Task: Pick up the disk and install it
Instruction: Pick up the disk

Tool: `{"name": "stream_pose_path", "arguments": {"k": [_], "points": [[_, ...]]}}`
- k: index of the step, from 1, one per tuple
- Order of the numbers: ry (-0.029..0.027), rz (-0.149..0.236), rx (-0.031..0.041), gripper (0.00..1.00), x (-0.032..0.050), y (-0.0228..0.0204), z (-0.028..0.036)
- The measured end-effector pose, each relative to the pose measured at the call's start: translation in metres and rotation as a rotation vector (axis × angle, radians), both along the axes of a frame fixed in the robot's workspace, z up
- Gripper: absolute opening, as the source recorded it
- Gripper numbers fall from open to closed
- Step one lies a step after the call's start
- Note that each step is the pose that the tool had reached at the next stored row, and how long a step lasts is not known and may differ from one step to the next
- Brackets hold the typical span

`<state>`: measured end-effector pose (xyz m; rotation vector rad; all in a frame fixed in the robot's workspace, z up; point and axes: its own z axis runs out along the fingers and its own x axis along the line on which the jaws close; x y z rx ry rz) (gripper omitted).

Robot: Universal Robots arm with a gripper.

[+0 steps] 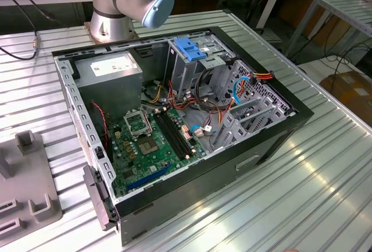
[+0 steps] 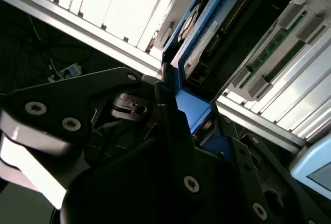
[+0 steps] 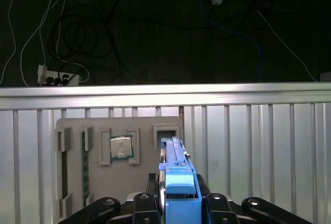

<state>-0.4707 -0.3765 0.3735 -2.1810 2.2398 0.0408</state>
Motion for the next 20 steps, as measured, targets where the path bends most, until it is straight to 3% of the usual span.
{"name": "stream_pose_path", "arguments": {"k": [6, 18, 20], "points": [[-0.0001, 0.0, 0.0001, 0.37, 0.0, 0.0, 0.009], [0.0, 0.0, 0.0001, 0.37, 0.0, 0.0, 0.0199], [0.0, 0.0, 0.0001, 0.37, 0.0, 0.0, 0.0242]]}}
